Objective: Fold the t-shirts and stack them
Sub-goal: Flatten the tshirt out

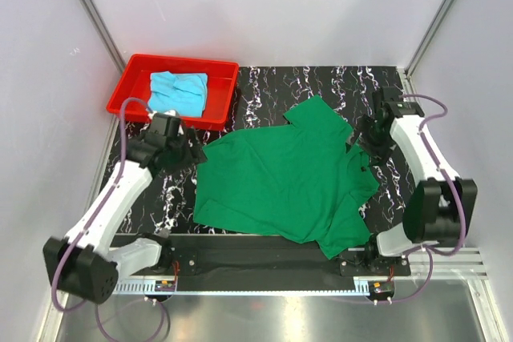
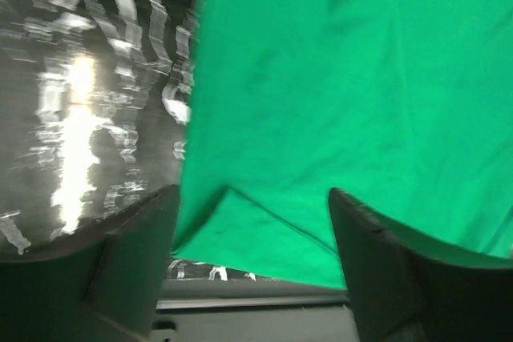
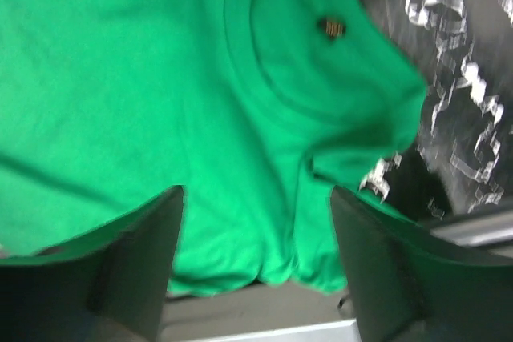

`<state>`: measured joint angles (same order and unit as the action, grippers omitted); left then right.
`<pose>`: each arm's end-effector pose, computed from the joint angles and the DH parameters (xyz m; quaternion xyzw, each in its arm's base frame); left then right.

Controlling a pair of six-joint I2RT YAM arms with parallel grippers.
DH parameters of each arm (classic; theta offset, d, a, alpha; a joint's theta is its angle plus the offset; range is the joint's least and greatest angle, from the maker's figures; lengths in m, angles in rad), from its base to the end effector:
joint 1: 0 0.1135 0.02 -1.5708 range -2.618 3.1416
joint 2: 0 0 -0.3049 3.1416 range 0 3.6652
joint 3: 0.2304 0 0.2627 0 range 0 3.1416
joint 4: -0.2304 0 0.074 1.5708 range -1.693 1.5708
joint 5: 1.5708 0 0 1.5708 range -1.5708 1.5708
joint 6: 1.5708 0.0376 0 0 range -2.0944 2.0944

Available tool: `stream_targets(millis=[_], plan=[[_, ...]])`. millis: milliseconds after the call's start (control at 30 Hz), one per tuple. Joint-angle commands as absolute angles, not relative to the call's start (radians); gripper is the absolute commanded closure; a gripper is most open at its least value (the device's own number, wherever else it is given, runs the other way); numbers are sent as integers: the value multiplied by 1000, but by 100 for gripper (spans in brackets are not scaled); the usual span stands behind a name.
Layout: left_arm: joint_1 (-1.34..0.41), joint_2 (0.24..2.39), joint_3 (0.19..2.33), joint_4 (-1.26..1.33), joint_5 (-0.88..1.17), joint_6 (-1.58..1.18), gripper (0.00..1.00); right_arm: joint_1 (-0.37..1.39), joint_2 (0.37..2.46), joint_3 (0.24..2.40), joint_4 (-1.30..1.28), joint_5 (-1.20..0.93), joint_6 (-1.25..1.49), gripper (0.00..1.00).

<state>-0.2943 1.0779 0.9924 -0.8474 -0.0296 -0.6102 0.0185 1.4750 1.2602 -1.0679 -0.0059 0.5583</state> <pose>0.1938 -0.0576 0.3304 -0.1539 0.9369 -0.1244 0.2882 0.2852 0.0055 0.3141 0.2635 0.9539 0.0436 0.1368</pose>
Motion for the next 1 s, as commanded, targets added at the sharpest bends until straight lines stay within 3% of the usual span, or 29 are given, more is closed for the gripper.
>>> stream_targets(millis=[0, 33, 67, 133, 233, 500, 767, 900, 967], plan=[[-295, 1193, 966, -746, 184, -577, 30, 14, 1522, 1301, -997, 64, 502, 25], [-298, 1213, 954, -733, 205, -577, 34, 14, 1546, 1292, -991, 61, 503, 35], [-311, 1233, 945, -712, 222, -571, 34, 15, 1560, 1289, -985, 52, 503, 52], [-337, 1307, 969, -716, 203, -546, 35, 14, 1584, 1250, -963, 48, 514, 58], [-438, 1425, 1034, -744, 135, -515, 29, 9, 1592, 1183, -937, 48, 525, 56], [-491, 1698, 1150, -670, 167, -525, 33, 6, 1500, 1011, -907, 66, 538, 50], [-483, 1965, 1304, -681, 81, -548, 30, -63, 1499, 939, -879, 57, 531, 59], [-420, 2065, 1393, -695, 77, -535, 29, -69, 1525, 953, -871, 28, 532, 58], [-382, 2115, 1451, -703, 75, -525, 30, -69, 1552, 953, -844, 5, 545, 54]])
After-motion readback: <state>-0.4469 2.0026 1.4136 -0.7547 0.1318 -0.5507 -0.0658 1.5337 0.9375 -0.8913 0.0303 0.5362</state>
